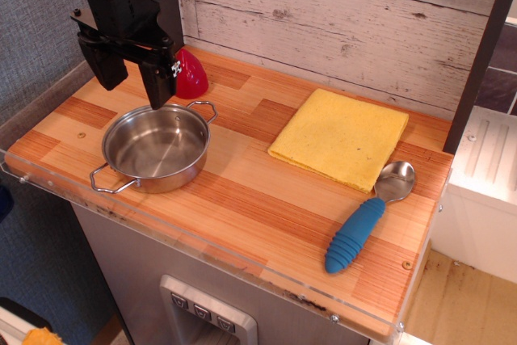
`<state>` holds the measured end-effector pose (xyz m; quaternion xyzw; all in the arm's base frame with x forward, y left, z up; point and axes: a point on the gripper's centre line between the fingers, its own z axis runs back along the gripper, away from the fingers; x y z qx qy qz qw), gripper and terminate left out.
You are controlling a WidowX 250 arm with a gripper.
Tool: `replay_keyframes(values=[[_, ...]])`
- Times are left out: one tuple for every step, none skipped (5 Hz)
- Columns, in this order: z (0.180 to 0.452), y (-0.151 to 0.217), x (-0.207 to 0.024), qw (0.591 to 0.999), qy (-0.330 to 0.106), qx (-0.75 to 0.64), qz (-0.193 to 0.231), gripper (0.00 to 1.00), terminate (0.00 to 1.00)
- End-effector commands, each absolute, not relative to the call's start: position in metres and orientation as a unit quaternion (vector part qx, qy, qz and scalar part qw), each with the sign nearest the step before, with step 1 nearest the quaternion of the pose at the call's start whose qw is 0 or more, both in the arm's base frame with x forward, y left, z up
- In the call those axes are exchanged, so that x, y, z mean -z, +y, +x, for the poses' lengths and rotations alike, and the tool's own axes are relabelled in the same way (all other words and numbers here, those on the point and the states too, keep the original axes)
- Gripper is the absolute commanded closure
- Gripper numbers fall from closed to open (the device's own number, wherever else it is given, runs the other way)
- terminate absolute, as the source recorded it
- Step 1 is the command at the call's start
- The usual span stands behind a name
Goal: Place the red vegetable on the yellow cloth.
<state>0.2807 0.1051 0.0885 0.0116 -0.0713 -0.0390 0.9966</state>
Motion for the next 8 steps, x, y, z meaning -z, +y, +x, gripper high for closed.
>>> replay_keyframes(values=[[0.281, 0.105, -0.088, 0.997, -0.071, 0.039, 0.012, 0.0, 0.0], [0.307, 0.119, -0.09, 0.997, -0.081, 0.016, 0.006, 0.0, 0.0], [0.339, 0.133, -0.089, 0.996, -0.09, -0.004, 0.005, 0.0, 0.0], [0.368, 0.142, -0.089, 0.996, -0.093, -0.013, 0.008, 0.0, 0.0], [0.387, 0.151, -0.079, 0.996, -0.089, -0.028, 0.003, 0.0, 0.0], [0.397, 0.147, -0.065, 0.996, -0.08, -0.027, -0.018, 0.0, 0.0], [0.398, 0.138, -0.056, 0.997, -0.071, -0.018, -0.024, 0.0, 0.0], [0.397, 0.13, -0.052, 0.997, -0.068, -0.012, -0.024, 0.0, 0.0]])
